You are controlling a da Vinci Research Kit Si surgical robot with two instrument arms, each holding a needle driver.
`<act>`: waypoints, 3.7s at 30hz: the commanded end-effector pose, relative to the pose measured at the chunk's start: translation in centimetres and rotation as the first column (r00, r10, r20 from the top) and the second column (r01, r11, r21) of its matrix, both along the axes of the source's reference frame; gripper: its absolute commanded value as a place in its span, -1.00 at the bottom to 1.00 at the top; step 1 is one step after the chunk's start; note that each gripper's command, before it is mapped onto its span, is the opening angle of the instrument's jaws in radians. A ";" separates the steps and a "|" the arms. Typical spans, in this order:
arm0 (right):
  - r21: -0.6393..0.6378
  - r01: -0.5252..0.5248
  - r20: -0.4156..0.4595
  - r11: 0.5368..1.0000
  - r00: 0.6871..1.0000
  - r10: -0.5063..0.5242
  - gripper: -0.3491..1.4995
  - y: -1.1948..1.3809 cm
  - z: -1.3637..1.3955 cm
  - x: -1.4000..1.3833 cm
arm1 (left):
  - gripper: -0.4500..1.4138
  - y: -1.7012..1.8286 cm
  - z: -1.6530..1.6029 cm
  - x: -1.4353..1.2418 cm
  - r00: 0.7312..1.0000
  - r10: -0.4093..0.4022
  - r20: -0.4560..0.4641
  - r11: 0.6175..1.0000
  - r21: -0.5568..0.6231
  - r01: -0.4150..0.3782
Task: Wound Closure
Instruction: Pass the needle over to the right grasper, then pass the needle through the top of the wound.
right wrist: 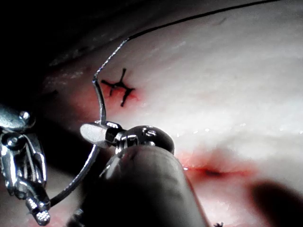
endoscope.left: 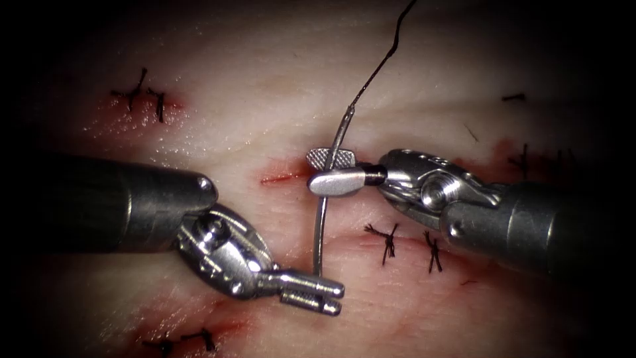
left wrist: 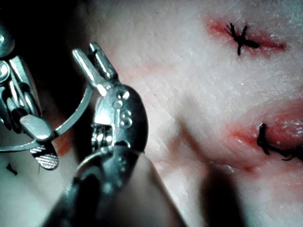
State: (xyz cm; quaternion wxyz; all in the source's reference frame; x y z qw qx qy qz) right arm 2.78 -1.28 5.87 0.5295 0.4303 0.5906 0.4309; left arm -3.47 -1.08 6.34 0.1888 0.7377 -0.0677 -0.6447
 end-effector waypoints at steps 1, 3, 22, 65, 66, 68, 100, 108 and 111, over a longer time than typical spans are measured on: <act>-0.013 -0.009 0.006 1.000 1.000 0.009 -1.00 0.04 0.04 0.08 | -1.00 0.03 0.03 -0.07 1.000 -0.001 0.002 1.000 0.000 0.001; -0.040 -0.025 0.035 0.999 0.999 0.027 -1.00 0.05 0.06 0.08 | -1.00 0.03 0.03 -0.07 1.000 0.000 0.000 1.000 0.012 0.000; -0.582 -0.012 -0.075 0.813 0.996 -0.038 -1.00 0.45 0.58 0.03 | 0.46 0.20 0.02 0.16 0.946 0.026 -0.324 0.742 0.640 0.199; -0.995 -0.028 -0.030 0.101 0.999 -0.024 -1.00 1.05 2.08 0.53 | -0.37 0.46 1.71 0.52 0.650 -0.096 -0.754 0.602 0.476 0.641; -0.995 -0.019 -0.022 0.093 0.999 -0.025 -1.00 1.05 2.09 0.53 | -0.37 0.46 1.73 0.52 0.645 -0.094 -0.758 0.599 0.475 0.645; -0.997 -0.008 -0.010 0.080 1.000 -0.025 -1.00 1.07 2.10 0.53 | -0.37 0.44 1.77 0.52 0.641 -0.088 -0.762 0.599 0.474 0.646; -0.999 0.028 0.026 0.038 0.998 -0.054 -1.00 0.97 2.02 0.60 | -0.38 0.31 1.73 0.48 0.645 -0.055 -0.762 0.599 0.492 0.632; -0.996 0.089 0.091 -0.025 0.994 -0.068 -1.00 0.90 2.16 0.60 | -0.38 0.29 1.67 0.49 0.647 -0.048 -0.761 0.597 0.497 0.629; -0.991 0.122 0.126 -0.052 0.988 -0.094 -1.00 0.77 2.30 0.59 | -0.38 0.31 1.61 0.53 0.650 -0.041 -0.759 0.597 0.503 0.625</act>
